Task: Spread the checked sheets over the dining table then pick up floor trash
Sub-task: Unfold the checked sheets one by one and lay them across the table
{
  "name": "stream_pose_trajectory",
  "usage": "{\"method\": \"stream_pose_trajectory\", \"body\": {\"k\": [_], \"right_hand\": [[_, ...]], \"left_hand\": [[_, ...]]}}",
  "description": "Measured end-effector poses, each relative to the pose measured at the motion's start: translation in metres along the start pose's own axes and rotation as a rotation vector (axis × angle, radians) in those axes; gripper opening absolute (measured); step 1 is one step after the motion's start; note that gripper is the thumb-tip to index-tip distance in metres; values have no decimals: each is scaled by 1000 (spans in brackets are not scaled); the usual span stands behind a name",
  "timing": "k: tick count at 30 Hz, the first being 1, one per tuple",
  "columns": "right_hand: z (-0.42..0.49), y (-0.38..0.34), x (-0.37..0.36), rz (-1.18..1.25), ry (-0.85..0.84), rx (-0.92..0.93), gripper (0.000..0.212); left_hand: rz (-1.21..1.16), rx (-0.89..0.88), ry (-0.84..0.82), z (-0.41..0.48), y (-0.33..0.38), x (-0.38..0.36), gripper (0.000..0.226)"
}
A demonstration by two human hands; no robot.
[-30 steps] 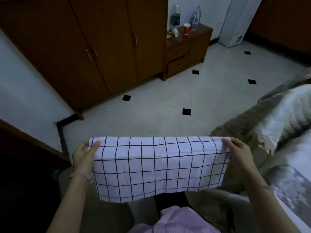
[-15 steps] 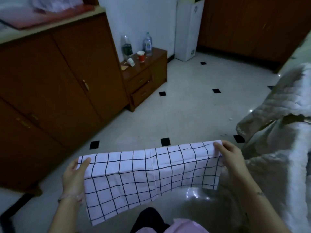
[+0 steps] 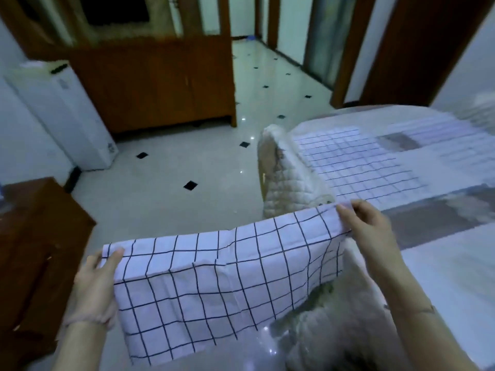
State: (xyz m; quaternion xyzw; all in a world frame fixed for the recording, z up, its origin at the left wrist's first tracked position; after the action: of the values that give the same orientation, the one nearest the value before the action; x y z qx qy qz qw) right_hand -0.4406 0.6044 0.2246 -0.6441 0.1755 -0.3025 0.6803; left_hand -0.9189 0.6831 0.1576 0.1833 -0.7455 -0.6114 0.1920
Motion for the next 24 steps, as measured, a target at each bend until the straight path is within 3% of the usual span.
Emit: {"method": "stream_pose_trajectory", "body": {"k": [6, 10, 13, 16, 19, 24], "right_hand": [[28, -7, 108, 9, 439, -9, 15], [15, -8, 183, -54, 676, -12, 15], [-2, -5, 237, -54, 852, -26, 15], [-15, 4, 276, -71, 935, -71, 39], [-26, 14, 315, -61, 1016, -83, 42], [-38, 49, 366, -83, 1128, -193, 41]], "left_hand": [[-36, -101, -476, 40, 64, -220, 7], [-66, -139, -747, 2, 88, -346, 44], [-62, -197, -931, -44, 104, -428, 41], [-94, -192, -1001, -80, 108, -484, 41], [-113, -211, -1128, -138, 108, -539, 23], [63, -228, -1285, -204, 67, -624, 58]]}}
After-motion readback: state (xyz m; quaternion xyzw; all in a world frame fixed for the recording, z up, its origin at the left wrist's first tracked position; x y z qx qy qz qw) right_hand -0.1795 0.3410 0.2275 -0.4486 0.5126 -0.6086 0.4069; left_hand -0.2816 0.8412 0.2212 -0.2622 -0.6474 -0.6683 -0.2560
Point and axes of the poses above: each hand's wrist, its own z-axis towards the middle knuckle, its own x-axis out of the back of the hand, y = z × x, the point moved 9 cm from there along z, towards the middle knuckle, and after that the axes turned 7 degrees about y, right-handed, at the moved point
